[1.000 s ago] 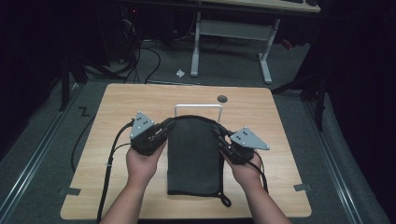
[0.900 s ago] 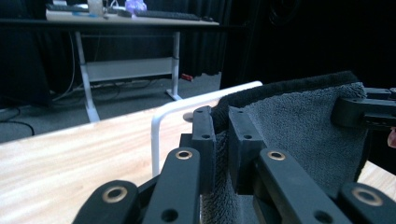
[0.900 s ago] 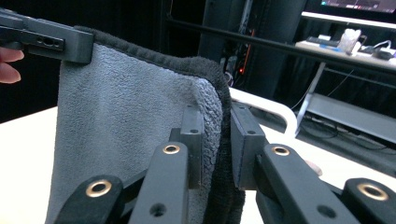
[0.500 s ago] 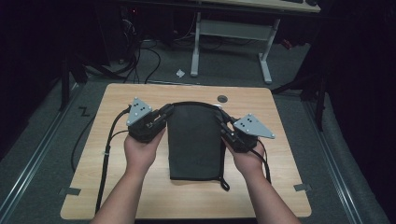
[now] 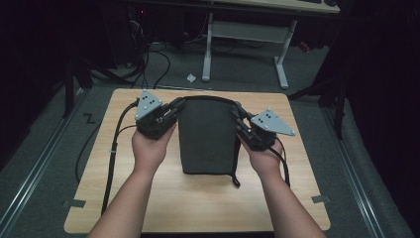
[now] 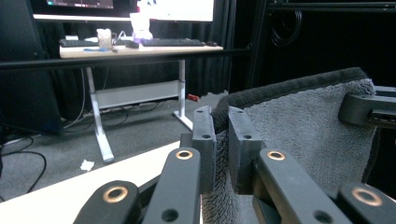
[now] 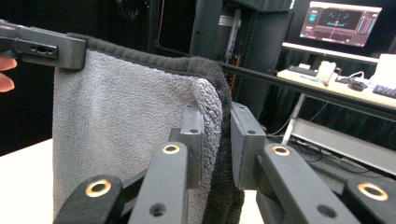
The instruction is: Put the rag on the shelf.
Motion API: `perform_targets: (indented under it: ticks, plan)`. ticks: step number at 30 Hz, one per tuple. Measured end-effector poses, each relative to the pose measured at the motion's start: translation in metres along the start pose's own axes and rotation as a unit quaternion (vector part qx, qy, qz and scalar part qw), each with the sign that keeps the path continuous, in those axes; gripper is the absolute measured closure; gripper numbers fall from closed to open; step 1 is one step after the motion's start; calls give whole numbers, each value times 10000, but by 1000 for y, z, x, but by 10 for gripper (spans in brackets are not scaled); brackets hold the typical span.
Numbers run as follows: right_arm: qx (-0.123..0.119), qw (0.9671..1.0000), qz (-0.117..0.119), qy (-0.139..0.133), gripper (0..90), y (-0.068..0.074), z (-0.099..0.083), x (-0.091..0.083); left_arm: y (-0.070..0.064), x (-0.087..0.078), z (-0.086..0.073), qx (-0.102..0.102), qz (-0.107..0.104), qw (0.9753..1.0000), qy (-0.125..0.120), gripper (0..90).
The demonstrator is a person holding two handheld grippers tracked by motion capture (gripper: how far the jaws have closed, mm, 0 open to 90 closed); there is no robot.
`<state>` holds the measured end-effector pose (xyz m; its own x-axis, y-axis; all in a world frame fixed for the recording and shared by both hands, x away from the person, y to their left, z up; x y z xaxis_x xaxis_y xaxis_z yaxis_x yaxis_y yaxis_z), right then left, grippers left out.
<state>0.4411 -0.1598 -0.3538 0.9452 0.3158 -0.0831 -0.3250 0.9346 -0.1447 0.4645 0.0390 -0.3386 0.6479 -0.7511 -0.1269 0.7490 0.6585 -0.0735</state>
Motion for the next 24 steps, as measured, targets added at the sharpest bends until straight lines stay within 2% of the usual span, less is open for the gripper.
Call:
perform_targets:
  ticks: [10, 13, 20, 24]
  plan:
    - [-91, 9998, -73, -166, 783, -5, 23, 5, 6, 4, 19, 194, 77, 9998, -69, 830]
    - [-41, 9999, -78, -98, 783, -8, 21, 11, 12, 10, 19, 246, 103, 9996, -1, 830]
    - [161, 9998, 24, 66, 781, -16, 12, 32, 32, 32, 15, 74, 120, 9999, 26, 830]
    - [213, 9997, 3, 152, 781, -23, 8, 46, 41, 46, 15, 75, 145, 9999, 40, 830]
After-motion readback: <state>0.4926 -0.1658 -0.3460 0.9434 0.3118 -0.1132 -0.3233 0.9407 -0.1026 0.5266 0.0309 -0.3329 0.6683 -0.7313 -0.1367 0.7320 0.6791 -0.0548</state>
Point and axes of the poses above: each handheld gripper's, and its own axes: x roughly forward along the jaws, z roughly out of its top, y roughly to its left, the point moved 8 cm from there along x, roughly forward along the jaws, and after that the axes turned 9 degrees about -z, right-handed, at the moved point
